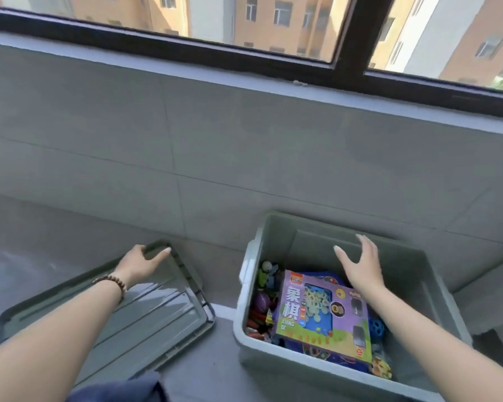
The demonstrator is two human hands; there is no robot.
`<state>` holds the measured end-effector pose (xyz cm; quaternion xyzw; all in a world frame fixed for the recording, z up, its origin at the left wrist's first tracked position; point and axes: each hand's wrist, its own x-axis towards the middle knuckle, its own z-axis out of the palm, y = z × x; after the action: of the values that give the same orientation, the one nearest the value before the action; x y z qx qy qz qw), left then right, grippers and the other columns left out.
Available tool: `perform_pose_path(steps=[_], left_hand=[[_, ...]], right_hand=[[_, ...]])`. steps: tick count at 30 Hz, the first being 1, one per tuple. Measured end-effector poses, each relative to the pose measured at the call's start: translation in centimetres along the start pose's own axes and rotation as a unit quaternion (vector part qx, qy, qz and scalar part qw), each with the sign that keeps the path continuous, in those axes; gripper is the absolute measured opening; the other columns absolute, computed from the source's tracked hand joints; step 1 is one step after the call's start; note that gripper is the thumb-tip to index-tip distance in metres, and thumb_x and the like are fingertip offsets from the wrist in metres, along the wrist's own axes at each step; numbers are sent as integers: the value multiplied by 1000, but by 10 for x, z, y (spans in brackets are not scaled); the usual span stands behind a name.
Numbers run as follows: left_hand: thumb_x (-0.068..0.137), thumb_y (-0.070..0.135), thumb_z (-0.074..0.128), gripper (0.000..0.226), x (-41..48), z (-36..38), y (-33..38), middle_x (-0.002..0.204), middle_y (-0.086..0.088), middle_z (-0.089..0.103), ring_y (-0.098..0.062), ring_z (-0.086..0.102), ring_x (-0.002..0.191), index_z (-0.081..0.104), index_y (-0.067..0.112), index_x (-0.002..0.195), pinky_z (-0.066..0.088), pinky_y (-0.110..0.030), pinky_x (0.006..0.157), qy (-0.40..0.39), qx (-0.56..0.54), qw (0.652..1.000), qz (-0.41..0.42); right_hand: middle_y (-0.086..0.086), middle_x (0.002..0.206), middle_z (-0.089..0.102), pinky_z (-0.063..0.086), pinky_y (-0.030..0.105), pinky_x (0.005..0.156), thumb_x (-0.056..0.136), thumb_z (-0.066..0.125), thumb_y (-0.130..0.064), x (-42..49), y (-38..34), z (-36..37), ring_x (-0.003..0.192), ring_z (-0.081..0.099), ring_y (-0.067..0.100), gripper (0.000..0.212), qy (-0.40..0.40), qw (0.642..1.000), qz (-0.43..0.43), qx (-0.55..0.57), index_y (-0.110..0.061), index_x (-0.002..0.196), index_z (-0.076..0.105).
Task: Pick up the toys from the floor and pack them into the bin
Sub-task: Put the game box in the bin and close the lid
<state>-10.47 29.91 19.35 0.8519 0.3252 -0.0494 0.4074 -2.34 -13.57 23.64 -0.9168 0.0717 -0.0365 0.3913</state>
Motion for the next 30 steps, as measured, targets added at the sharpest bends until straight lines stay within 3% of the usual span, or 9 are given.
perform_pose_path(steps=[2,5,9,11,18,22,24,27,30], left_hand=[[79,62,58,87,0,-35,-45,137,-17,49,-34,46,126,39,-1,137,36,-38,104,33,-18,998,-50],[59,82,58,112,1,-70,-123,136,-18,51,-34,48,125,44,1,134,38,-42,106,83,-41,990,-102],[75,60,65,98,-4,-91,-207,145,-19,39,-36,40,131,31,-1,142,35,-41,107,119,-37,971,-202],[70,66,66,100,-5,-93,-244,142,-18,43,-37,43,128,34,1,140,37,-43,106,121,-30,965,-232],[57,79,63,123,10,-74,-342,151,-13,30,-32,31,137,20,7,147,26,-42,114,98,-57,945,-307],[61,75,64,127,21,-57,-372,156,-12,18,-29,23,142,7,4,149,21,-39,117,84,-86,931,-344],[65,68,67,124,27,-50,-378,157,-13,14,-29,22,143,1,4,149,20,-37,117,91,-99,924,-358],[67,64,69,124,36,-45,-380,156,-16,12,-33,23,141,-5,8,149,23,-41,116,109,-136,911,-375],[67,66,68,122,44,-46,-380,156,-16,11,-34,21,141,-1,10,150,24,-45,115,141,-186,887,-397]], right_hand=[[0,154,20,20,33,114,87,59,-43,-1,-54,50,142,21,15,69,-73,995,-51,33,-18,145,29],[-2,153,20,19,26,112,86,62,-43,-11,-116,133,141,21,12,71,-170,979,-88,67,-19,145,30],[-3,153,19,21,31,113,83,64,-45,-31,-152,241,141,21,14,76,-274,956,-74,69,-21,145,28],[-1,154,18,20,34,114,82,66,-45,-39,-151,287,142,20,17,80,-306,949,-52,57,-20,146,25],[9,156,15,19,44,114,74,72,-49,-39,-99,381,143,17,29,102,-329,941,75,-18,-13,149,13],[16,152,25,24,42,112,43,67,-74,-37,-75,407,139,27,33,135,-321,939,122,-16,-2,147,18],[16,151,28,25,41,111,46,67,-76,-39,-67,416,138,29,32,133,-337,932,134,-8,-1,146,21],[13,151,30,25,41,113,61,79,-54,-40,-57,433,138,31,30,115,-363,919,155,8,-4,147,20],[7,155,20,21,42,114,77,70,-46,-43,-54,444,142,22,28,100,-371,911,177,25,-12,149,10]])
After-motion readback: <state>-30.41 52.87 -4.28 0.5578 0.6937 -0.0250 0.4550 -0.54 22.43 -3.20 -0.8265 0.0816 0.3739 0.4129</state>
